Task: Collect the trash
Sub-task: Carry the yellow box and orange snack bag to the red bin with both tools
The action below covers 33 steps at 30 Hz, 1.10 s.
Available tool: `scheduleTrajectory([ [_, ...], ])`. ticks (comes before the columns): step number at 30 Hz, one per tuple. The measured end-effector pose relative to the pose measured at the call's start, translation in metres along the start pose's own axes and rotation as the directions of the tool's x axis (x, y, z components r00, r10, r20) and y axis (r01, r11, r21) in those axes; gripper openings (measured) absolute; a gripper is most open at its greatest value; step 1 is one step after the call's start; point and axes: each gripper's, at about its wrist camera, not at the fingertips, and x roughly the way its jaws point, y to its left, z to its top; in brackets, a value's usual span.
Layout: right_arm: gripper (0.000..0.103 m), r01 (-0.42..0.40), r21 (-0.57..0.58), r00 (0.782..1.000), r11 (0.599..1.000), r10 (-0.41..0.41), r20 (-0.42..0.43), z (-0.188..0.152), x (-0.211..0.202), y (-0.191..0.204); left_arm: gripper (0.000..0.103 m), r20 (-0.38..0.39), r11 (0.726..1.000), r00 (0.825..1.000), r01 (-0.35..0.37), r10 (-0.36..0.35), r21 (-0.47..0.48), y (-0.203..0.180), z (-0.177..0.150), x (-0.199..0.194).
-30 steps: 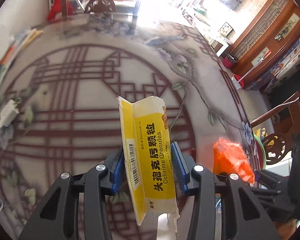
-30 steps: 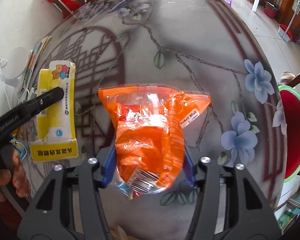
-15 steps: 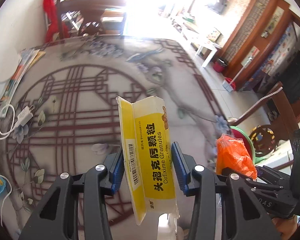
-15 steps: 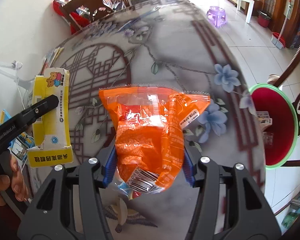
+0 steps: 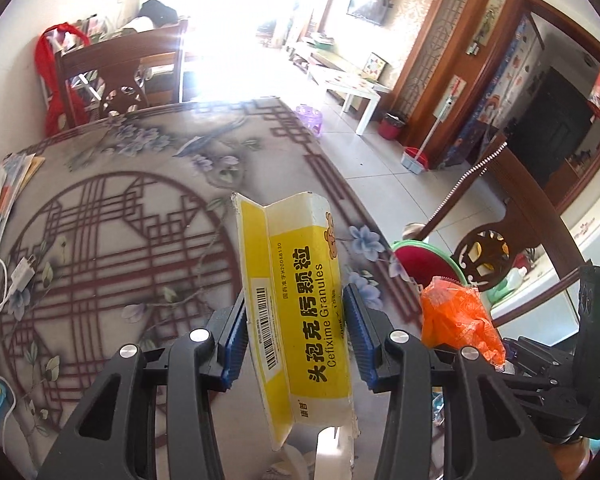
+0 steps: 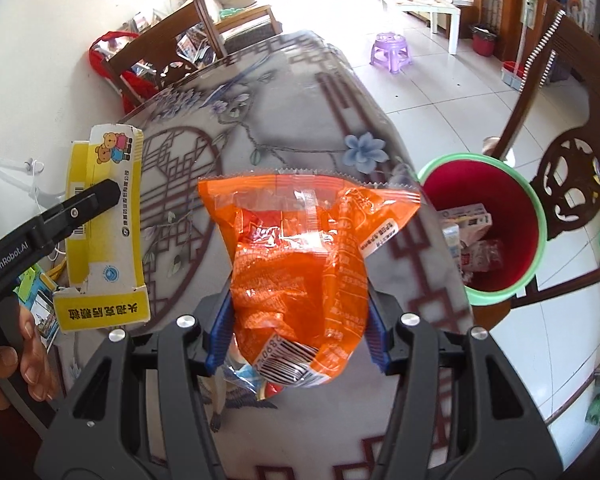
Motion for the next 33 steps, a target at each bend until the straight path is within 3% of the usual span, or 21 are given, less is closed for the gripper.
scheduleTrajectory([
  [19,0.053,0.083,0.142,0.996,0.986,-0.087,0.022,-0.006,-0.028,-0.105,0.042,-0.083,0.99,0.994,0.076,-0.066,0.115,-0.098,0.001,0.046],
  [33,0.053,0.163,0.163,0.986,0.973,-0.164,-0.01,0.032,0.007,-0.186,0.043,-0.147,0.988,0.987,0.082,-0.062,0.132,-0.145,0.009,0.095],
])
